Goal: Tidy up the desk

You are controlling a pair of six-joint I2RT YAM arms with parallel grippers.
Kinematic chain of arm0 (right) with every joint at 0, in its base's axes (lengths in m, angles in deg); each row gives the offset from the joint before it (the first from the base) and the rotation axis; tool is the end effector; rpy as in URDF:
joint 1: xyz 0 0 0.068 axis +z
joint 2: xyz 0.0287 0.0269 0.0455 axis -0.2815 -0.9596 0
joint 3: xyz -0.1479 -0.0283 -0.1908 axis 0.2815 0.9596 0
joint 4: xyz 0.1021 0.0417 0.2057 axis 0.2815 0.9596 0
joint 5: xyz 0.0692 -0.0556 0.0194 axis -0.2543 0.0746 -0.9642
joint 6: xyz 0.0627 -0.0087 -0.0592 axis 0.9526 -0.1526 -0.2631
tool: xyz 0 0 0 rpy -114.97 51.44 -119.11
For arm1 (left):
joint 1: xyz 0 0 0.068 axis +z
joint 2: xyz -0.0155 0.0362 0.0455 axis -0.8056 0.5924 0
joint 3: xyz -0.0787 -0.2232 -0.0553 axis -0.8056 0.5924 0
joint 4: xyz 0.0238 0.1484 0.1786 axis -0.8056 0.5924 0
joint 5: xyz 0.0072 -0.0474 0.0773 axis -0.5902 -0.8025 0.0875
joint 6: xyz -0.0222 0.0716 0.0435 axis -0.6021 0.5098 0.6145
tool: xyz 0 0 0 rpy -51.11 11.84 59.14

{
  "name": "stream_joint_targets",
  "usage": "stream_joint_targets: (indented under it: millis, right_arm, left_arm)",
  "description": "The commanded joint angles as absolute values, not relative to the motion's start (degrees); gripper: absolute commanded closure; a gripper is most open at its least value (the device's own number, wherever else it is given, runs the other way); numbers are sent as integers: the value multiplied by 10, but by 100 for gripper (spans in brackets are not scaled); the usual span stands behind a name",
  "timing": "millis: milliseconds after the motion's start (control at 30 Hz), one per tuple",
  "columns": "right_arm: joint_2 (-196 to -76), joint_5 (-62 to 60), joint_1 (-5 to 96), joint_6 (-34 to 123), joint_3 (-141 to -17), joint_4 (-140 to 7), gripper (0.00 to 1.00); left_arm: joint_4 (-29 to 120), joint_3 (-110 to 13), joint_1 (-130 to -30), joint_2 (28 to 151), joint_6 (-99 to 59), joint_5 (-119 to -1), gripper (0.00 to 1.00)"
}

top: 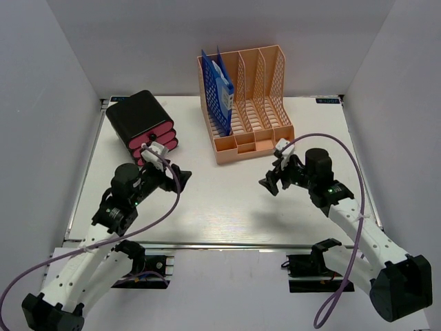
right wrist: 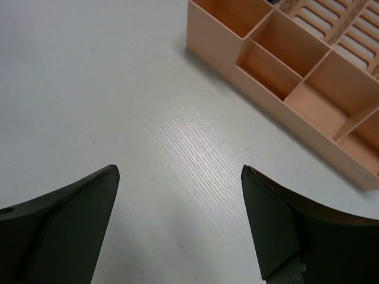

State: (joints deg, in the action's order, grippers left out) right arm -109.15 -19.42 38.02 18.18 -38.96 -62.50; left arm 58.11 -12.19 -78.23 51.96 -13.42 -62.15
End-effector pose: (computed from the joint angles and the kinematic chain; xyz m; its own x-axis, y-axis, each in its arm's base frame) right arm 0.2083 0.1194 0.2353 -0.1046 -0.3647 -0.9252 -0.7920 0.5932 -0.1443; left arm 0.1758 -0.0953 0.2762 -0.2490 0.0248 -0.9682 0.5479 0.8279 -0.1197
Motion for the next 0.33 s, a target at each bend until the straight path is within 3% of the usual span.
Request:
stream_joint_targets:
  millis: [0, 300]
  right_arm:
    - [-1080, -173, 367, 282, -414, -657, 11]
    - [-1076, -122, 319, 271, -389, -691, 11]
  left_arm:
    - [580, -110, -778, 540, -141, -678, 2]
    - [593, -114, -784, 535, -136, -677, 2]
